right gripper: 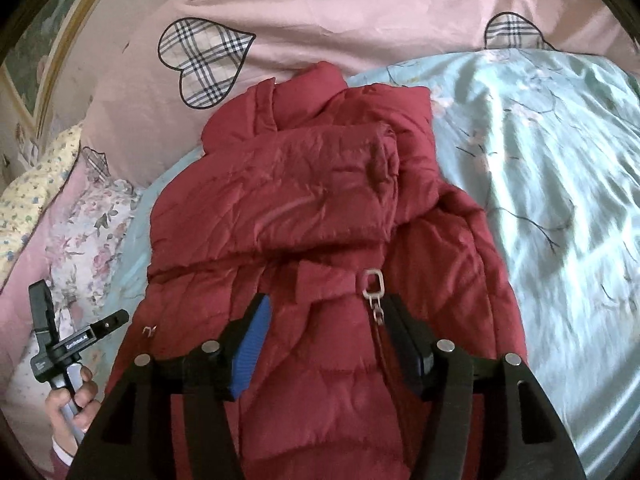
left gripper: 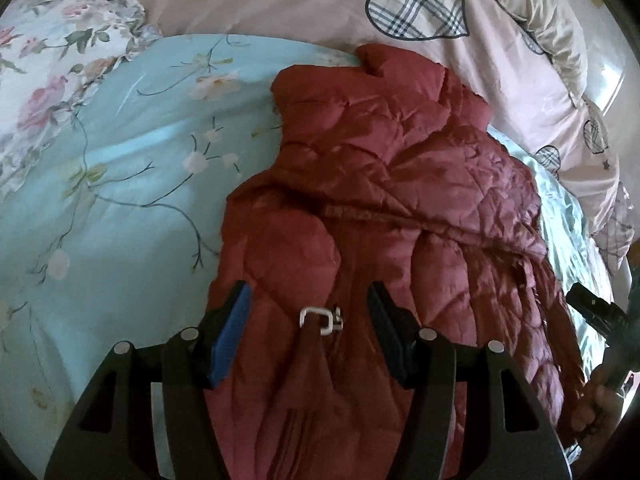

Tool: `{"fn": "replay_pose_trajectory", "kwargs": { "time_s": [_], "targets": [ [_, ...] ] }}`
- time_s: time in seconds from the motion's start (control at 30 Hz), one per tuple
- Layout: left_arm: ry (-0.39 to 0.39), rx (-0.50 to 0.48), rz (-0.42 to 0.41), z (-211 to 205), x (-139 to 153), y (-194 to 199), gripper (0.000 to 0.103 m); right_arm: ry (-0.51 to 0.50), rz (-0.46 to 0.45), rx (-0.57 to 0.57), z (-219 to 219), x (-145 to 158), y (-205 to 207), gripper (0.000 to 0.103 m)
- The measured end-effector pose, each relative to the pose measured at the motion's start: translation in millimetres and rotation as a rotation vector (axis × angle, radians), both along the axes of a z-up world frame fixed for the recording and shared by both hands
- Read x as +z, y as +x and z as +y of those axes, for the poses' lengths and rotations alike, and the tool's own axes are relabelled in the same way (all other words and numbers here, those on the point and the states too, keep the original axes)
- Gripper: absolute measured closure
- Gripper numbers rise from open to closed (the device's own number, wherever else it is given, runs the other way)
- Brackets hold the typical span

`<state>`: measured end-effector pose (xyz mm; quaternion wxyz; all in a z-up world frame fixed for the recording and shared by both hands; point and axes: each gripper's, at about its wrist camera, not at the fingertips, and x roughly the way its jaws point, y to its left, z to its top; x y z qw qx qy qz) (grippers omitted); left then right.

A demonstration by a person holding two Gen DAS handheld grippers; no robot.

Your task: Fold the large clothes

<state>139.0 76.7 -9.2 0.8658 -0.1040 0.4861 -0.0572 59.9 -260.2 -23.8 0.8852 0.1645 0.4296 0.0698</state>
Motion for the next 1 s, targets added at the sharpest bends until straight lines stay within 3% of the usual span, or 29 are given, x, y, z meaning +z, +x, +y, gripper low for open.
{"fn": "replay_pose_trajectory", "kwargs": {
  "time_s": [0.57,1.0],
  "targets": [
    [-0.014,-0.003,0.031,8,2,-51,0.044,-0.012,0.008,-0.026,-8,10,-60,0.037],
    [0.034,-0.012,0.034,22,7,-89,0.043,-0.083,0.007,-0.107,-41,20,-108,0.035]
  ]
}}
